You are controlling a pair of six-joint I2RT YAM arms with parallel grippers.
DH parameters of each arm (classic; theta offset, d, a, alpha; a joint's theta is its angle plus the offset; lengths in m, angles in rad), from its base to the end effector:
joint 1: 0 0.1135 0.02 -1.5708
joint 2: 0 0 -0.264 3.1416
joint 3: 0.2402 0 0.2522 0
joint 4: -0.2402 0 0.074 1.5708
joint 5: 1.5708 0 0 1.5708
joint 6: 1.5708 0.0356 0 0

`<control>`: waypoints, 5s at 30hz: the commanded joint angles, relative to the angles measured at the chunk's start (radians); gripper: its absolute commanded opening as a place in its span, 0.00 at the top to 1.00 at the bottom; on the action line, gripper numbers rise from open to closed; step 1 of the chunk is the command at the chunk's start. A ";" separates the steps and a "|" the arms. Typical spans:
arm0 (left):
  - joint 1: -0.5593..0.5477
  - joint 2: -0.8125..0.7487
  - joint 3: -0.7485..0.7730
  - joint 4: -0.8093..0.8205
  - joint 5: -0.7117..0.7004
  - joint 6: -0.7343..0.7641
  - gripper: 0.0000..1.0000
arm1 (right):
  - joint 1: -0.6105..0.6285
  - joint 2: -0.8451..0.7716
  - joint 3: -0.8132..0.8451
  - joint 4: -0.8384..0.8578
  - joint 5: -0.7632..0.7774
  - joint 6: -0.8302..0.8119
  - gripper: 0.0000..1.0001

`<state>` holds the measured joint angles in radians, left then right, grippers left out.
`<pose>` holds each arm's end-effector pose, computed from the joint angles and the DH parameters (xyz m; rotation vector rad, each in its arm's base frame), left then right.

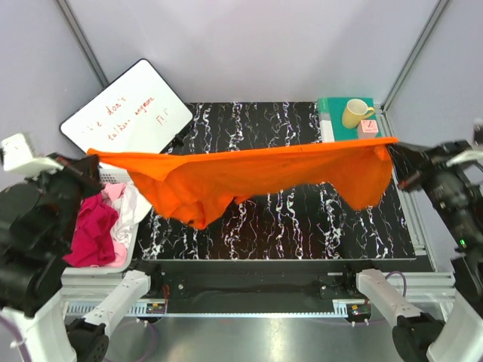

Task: Fold and stack the t-shirts
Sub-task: Flatten the tshirt out, then fold the tshirt

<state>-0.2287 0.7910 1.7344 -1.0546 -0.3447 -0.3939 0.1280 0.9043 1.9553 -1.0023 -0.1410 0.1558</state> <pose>0.0382 0.0035 0.5228 -0.3942 1.6316 -0.1796 0.0346 0.0095 0.5687 -0.0920 1.5291 0.3336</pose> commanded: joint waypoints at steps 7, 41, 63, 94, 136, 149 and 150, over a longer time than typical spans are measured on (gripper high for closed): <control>-0.038 0.120 0.199 -0.010 -0.010 0.044 1.00 | -0.002 -0.022 -0.036 -0.025 0.132 -0.033 1.00; 0.177 1.659 0.692 0.134 0.384 -0.019 1.00 | -0.021 1.584 0.259 0.360 -0.020 0.008 1.00; 0.144 1.197 0.235 0.128 0.391 -0.069 1.00 | -0.082 1.337 0.117 0.352 -0.032 0.065 1.00; 0.094 0.930 -0.348 -0.105 0.489 -0.085 0.77 | -0.080 1.128 -0.354 0.312 0.050 0.045 1.00; 0.095 0.966 -0.227 -0.068 0.428 -0.063 0.01 | -0.079 1.010 -0.305 0.416 0.273 -0.044 0.00; 0.097 1.188 -0.078 0.050 0.469 -0.071 0.16 | -0.079 1.041 -0.214 0.407 0.109 0.017 0.00; 0.097 1.223 -0.066 0.053 0.472 -0.072 0.16 | -0.079 1.039 -0.211 0.404 0.106 0.016 0.00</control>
<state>-0.1352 1.9141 1.6173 -1.0435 0.1062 -0.4648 0.0475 1.9339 1.6913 -0.5991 0.0223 0.1467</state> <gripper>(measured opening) 0.851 0.994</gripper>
